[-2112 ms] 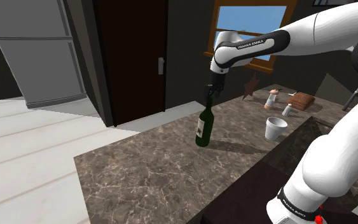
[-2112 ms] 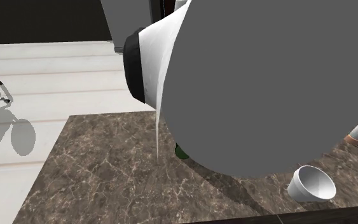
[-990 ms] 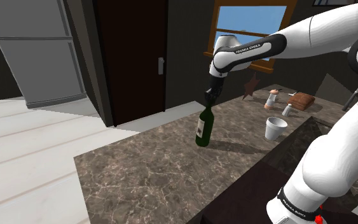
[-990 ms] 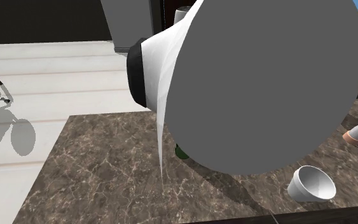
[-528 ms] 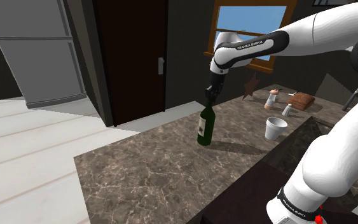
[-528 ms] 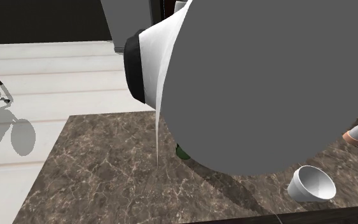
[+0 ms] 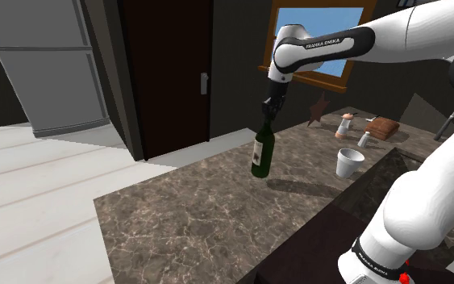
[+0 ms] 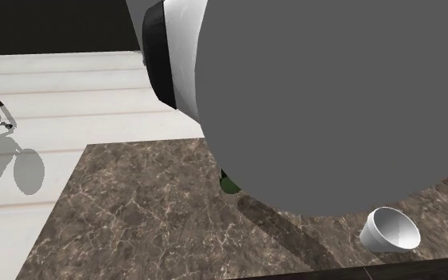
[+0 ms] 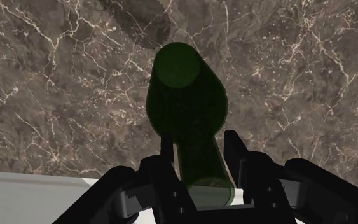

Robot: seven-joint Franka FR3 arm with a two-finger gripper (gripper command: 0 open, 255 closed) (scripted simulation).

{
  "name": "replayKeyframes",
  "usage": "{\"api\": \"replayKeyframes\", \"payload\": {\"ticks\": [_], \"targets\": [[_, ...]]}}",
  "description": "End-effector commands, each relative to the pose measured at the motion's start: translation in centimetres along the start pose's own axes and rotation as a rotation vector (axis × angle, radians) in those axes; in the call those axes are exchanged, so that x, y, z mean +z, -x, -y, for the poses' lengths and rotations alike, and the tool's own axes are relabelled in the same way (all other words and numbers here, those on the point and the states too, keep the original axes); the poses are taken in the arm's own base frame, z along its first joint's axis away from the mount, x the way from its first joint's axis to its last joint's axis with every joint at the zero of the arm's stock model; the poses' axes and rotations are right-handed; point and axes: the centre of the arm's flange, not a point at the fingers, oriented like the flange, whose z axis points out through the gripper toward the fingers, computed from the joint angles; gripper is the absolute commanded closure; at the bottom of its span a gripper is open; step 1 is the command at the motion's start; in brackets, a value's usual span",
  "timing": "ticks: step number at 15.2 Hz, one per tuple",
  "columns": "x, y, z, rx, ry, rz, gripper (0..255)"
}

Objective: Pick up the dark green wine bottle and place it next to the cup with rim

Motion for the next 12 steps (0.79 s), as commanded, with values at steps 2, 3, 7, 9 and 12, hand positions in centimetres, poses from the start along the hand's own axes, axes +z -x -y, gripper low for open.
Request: {"api": "replayKeyframes", "payload": {"ticks": [2,3,7,9,12], "targets": [[-1.5,-0.1,0.0,0.000,0.000,0.000,255],[-2.0,-0.1,0.0,0.000,0.000,0.000,255],[-4.2,-0.2,0.0,0.000,0.000,0.000,255],[-5.2,-0.2,0.0,0.000,0.000,0.000,255],[-6.8,-0.3,0.0,0.000,0.000,0.000,255]]}}
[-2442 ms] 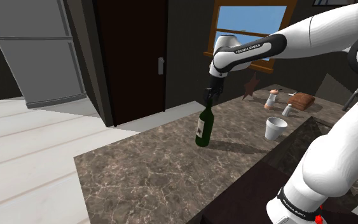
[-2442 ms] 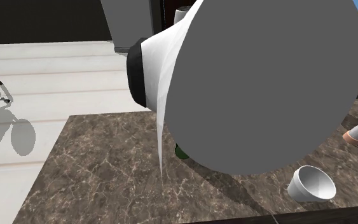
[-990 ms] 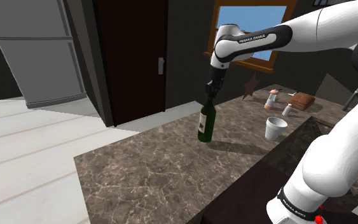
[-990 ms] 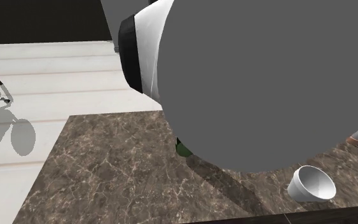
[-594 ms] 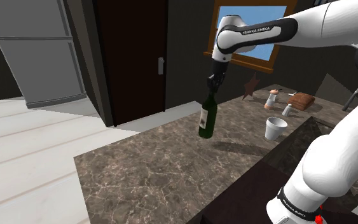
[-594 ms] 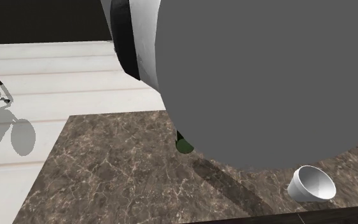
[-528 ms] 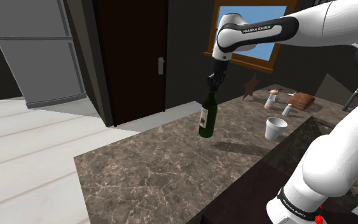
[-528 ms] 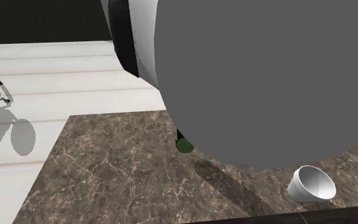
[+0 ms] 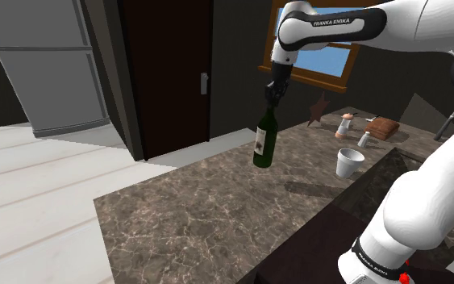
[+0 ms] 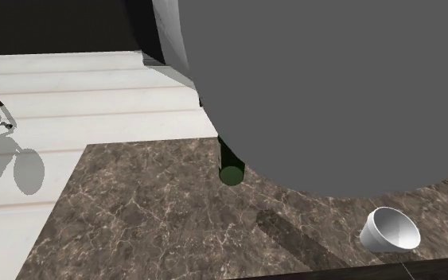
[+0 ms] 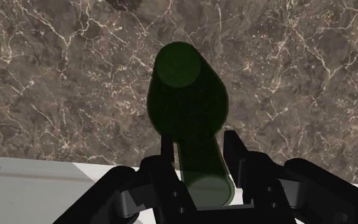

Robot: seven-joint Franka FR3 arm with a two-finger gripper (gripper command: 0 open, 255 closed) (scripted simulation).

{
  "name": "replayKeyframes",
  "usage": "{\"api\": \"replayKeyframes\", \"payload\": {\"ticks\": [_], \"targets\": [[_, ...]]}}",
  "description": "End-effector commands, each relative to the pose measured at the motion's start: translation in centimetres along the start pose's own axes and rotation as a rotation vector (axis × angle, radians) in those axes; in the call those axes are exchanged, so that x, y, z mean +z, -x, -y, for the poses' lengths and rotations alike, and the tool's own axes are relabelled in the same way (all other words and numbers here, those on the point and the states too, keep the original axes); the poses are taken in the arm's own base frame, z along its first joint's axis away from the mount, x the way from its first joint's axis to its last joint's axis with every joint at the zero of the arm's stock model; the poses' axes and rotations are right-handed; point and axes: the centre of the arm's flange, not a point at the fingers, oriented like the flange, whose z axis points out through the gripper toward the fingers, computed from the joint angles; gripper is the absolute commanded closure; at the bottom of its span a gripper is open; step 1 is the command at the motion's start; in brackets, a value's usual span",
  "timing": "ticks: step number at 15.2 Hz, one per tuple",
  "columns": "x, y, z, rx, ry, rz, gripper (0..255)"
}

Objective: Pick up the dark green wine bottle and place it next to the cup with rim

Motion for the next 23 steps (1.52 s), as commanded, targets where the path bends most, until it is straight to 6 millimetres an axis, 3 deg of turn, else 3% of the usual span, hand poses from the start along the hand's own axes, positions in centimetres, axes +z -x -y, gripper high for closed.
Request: {"api": "replayKeyframes", "payload": {"ticks": [1,15,23], "targets": [[-1.0,-0.2,0.0,0.000,0.000,0.000,255],[-8.4,-0.5,0.0,0.000,0.000,0.000,255],[-8.6,2.1,-10.2,0.000,0.000,0.000,255]]}}
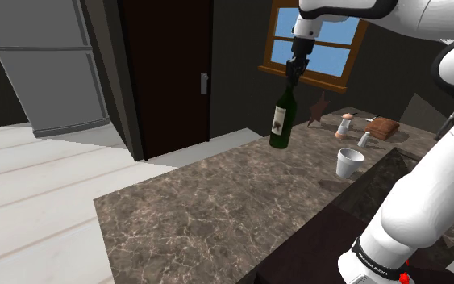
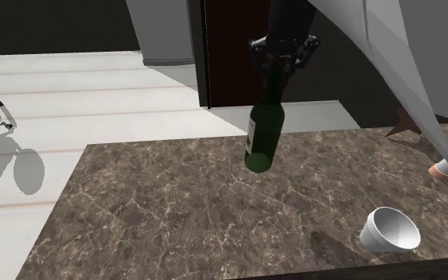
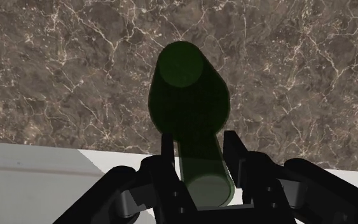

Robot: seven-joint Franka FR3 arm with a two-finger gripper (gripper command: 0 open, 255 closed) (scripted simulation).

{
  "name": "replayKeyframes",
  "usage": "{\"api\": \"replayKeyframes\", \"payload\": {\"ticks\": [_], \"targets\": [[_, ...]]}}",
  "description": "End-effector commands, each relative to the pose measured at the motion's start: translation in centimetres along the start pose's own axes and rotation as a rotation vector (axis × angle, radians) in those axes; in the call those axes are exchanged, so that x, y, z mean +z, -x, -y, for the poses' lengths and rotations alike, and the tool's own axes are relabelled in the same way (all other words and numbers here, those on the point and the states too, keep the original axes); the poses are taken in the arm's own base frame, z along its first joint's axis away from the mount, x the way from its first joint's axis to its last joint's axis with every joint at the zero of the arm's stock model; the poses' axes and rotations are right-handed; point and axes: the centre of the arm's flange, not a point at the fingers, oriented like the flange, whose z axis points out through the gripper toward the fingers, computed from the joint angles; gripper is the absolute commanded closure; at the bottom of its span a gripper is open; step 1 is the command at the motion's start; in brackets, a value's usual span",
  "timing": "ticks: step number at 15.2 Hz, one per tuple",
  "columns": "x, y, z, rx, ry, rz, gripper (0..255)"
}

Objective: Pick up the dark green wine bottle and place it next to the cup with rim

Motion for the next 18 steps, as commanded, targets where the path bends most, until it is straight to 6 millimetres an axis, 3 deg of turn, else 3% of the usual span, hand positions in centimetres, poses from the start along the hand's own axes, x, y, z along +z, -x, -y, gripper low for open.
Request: {"api": "replayKeyframes", "payload": {"ticks": [1,18], "targets": [[-0.3,0.8,-2.9,-0.001,0.000,0.000,255],[-0.6,6.4,-24.6,-0.001,0.000,0.000,255]]}}
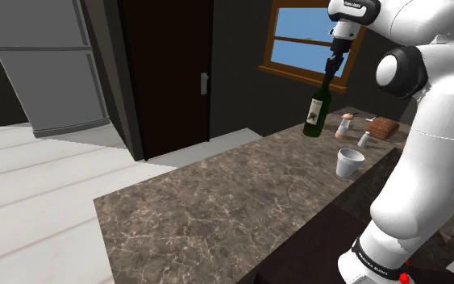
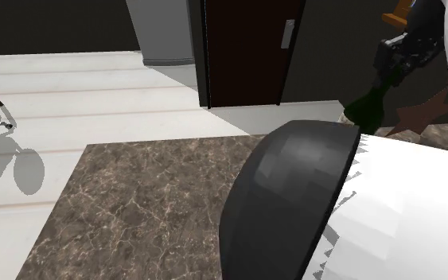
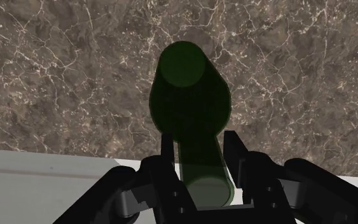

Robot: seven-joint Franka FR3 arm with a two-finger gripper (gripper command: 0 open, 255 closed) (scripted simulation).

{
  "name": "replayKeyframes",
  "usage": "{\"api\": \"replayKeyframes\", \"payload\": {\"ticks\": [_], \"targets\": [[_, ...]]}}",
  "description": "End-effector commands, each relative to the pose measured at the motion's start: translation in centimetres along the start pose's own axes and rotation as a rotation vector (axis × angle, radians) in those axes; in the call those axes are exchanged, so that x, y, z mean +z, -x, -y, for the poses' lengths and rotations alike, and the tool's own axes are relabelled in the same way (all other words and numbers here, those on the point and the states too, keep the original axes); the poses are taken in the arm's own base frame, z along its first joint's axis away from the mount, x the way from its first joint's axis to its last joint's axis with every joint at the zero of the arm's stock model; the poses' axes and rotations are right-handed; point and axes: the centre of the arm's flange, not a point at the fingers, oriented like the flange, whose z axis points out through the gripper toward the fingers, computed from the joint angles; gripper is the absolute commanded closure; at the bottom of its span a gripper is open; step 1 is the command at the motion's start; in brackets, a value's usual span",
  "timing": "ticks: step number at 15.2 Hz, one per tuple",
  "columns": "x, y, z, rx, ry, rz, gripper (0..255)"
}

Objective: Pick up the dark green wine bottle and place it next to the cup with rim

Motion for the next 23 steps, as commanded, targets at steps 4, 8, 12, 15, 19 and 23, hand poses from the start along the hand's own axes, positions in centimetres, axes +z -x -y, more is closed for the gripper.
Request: {"api": "replayKeyframes", "payload": {"ticks": [4,8,12,15,19,23], "targets": [[0.1,1.6,-6.4,-0.003,0.000,-0.001,255],[1.1,2.1,-8.2,-0.003,0.000,-0.001,255],[3.2,2.2,-8.2,-0.003,0.000,-0.001,255],[4.8,2.3,-8.2,-0.003,0.000,-0.001,255],[6.9,2.4,-8.2,-0.003,0.000,-0.001,255],[9.0,2.5,-8.2,-0.003,0.000,-0.001,255]]}}
